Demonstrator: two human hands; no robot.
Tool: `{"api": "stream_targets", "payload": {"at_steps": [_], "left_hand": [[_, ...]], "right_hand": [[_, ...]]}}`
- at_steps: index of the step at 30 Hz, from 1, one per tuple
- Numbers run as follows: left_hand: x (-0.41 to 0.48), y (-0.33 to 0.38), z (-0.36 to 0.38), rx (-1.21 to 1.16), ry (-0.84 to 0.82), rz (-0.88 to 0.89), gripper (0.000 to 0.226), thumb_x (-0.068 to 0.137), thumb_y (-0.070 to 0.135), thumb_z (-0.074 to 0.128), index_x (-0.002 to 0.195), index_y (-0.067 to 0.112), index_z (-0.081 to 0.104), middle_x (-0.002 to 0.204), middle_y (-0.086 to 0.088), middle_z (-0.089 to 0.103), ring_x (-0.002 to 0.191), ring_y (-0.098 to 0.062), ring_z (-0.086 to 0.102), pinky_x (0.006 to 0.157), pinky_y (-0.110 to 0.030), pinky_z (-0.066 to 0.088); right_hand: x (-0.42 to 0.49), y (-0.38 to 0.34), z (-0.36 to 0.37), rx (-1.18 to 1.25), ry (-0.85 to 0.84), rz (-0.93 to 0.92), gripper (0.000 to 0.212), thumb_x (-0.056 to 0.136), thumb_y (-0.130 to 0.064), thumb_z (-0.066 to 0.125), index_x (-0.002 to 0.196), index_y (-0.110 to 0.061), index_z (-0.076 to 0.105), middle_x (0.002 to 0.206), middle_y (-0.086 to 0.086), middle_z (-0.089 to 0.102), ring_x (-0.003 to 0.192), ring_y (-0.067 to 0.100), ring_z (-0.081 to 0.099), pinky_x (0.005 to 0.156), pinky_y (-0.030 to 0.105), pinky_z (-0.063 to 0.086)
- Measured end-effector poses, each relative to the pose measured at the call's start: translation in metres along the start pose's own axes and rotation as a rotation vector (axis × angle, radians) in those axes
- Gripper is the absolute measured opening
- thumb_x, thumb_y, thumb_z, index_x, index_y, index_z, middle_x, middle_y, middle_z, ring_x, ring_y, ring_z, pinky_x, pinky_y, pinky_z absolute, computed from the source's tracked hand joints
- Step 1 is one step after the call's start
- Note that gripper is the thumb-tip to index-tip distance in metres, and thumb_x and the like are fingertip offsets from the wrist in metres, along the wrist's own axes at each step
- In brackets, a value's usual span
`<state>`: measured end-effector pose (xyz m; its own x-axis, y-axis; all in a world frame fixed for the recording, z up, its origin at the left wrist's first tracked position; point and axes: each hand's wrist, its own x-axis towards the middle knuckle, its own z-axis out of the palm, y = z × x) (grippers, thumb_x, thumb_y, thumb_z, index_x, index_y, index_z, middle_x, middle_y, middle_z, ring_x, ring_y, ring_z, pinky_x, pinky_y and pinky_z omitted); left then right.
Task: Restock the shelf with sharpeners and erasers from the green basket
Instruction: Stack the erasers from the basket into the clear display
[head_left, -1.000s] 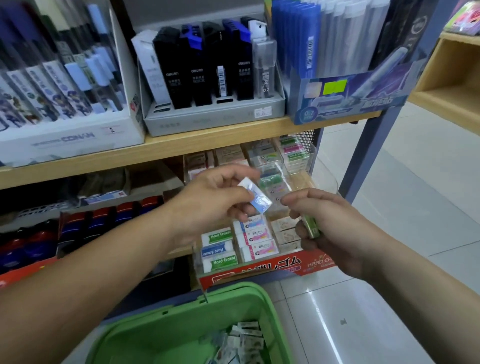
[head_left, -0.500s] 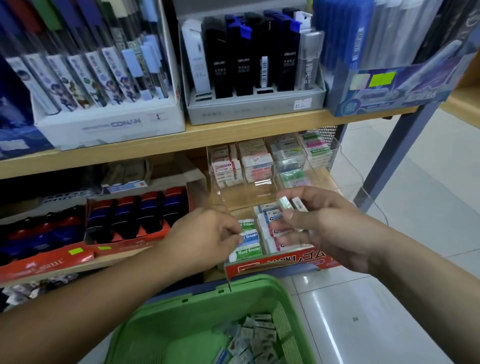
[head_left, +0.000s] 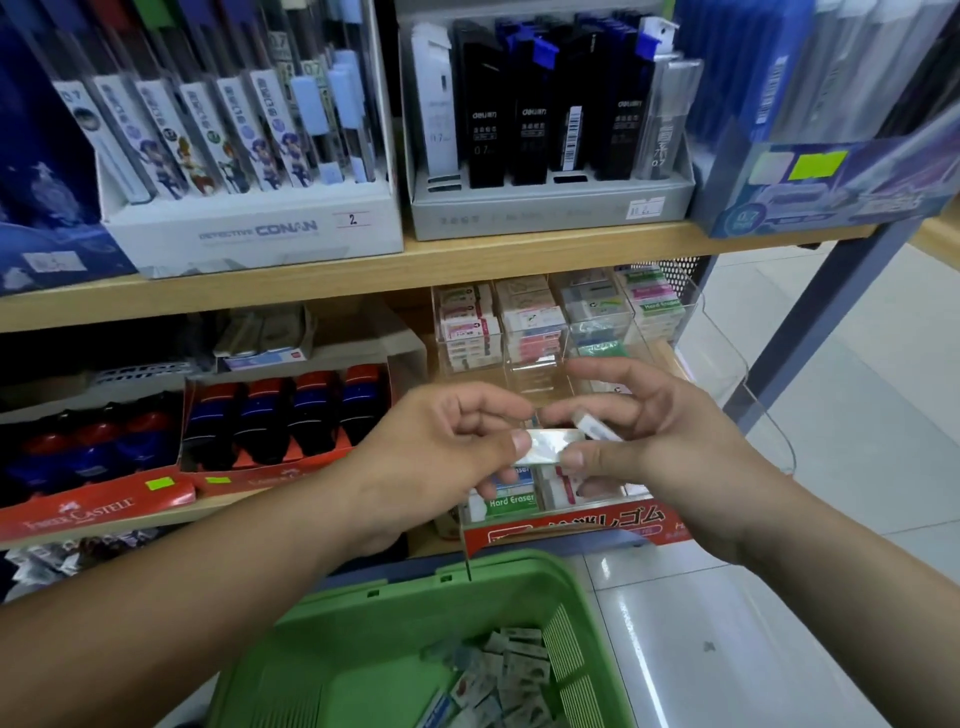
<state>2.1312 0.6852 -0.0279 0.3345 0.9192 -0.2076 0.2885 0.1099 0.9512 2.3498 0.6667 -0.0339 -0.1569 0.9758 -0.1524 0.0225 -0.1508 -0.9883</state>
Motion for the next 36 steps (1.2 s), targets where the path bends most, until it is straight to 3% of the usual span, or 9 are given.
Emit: {"api": "stream_targets", "payload": {"at_steps": [5,9,11,16,19,21,25,29,36], "left_hand": [[0.001,-0.005,-0.004,-0.030,0.007,-0.014,0.022,0.096,0.007,0.070,0.115,0.018,0.072,0.100,-0.004,0.078,0.084,-0.018,0.075,0.072,-0.026,0.060],[0.001,-0.004,-0.001,-0.054,0.008,-0.009,0.019,0.093,0.003,0.072,0.110,0.013,0.074,0.096,-0.007,0.078,0.082,-0.019,0.076,0.074,-0.025,0.061],[0.001,-0.003,0.002,-0.063,0.017,-0.006,0.017,0.091,0.002,0.075,0.105,0.010,0.075,0.095,-0.008,0.078,0.081,-0.022,0.077,0.073,-0.026,0.062],[0.004,-0.007,0.008,0.081,0.038,-0.006,0.015,0.088,0.005,0.078,0.101,0.012,0.074,0.091,-0.007,0.077,0.080,-0.024,0.078,0.077,-0.039,0.065],[0.008,-0.002,0.020,0.125,0.028,0.011,0.014,0.089,0.006,0.079,0.100,0.013,0.074,0.091,-0.008,0.077,0.079,-0.025,0.078,0.078,-0.042,0.065],[0.015,0.006,0.029,0.193,0.023,0.055,0.013,0.088,0.008,0.080,0.097,0.015,0.074,0.089,-0.004,0.076,0.078,-0.022,0.077,0.074,-0.037,0.065],[0.042,0.028,0.057,0.381,-0.028,0.135,0.008,0.087,0.014,0.083,0.090,0.018,0.076,0.083,0.004,0.076,0.075,-0.009,0.073,0.068,-0.024,0.061],[0.072,0.025,0.085,0.615,-0.068,0.161,0.013,0.084,0.020,0.084,0.076,0.026,0.077,0.077,0.014,0.074,0.073,-0.002,0.070,0.077,-0.034,0.063],[0.083,0.022,0.101,0.987,-0.065,0.187,0.009,0.083,0.026,0.079,0.076,0.032,0.076,0.074,0.019,0.070,0.073,-0.001,0.065,0.073,-0.032,0.061]], "right_hand": [[0.000,0.005,-0.010,0.008,0.046,0.009,0.038,0.092,0.005,0.069,0.122,-0.018,0.069,0.102,0.002,0.080,0.069,0.024,0.068,0.054,0.035,0.052],[0.002,0.010,-0.011,0.040,0.058,0.008,0.023,0.093,-0.001,0.072,0.110,-0.015,0.077,0.067,0.009,0.060,0.055,0.021,0.046,0.048,0.031,0.039],[0.004,0.009,-0.012,0.048,0.112,0.008,0.019,0.092,-0.001,0.073,0.106,-0.013,0.078,0.063,0.010,0.054,0.053,0.020,0.045,0.049,0.030,0.038],[0.006,0.006,-0.032,0.097,0.366,0.039,0.031,0.092,0.004,0.060,0.105,-0.016,0.079,0.068,0.011,0.056,0.059,0.023,0.047,0.058,0.036,0.042],[0.001,-0.001,-0.043,0.015,0.470,0.032,0.029,0.095,0.001,0.062,0.103,-0.022,0.078,0.082,0.005,0.073,0.064,0.021,0.064,0.056,0.027,0.052],[-0.003,-0.003,-0.047,-0.024,0.500,0.001,0.025,0.095,-0.006,0.070,0.107,-0.026,0.077,0.089,-0.002,0.079,0.071,0.016,0.075,0.054,0.022,0.056],[-0.012,-0.004,-0.057,-0.018,0.620,0.001,0.020,0.085,-0.015,0.085,0.103,-0.022,0.078,0.087,0.002,0.079,0.075,0.021,0.078,0.062,0.034,0.062],[-0.020,-0.005,-0.067,0.059,0.641,0.012,0.016,0.083,-0.008,0.085,0.097,-0.011,0.077,0.081,0.005,0.079,0.062,0.015,0.075,0.046,0.020,0.052],[-0.031,0.004,-0.086,0.128,0.614,0.048,0.017,0.089,-0.012,0.081,0.104,-0.009,0.073,0.082,0.003,0.079,0.069,0.022,0.078,0.053,0.032,0.061]]}}
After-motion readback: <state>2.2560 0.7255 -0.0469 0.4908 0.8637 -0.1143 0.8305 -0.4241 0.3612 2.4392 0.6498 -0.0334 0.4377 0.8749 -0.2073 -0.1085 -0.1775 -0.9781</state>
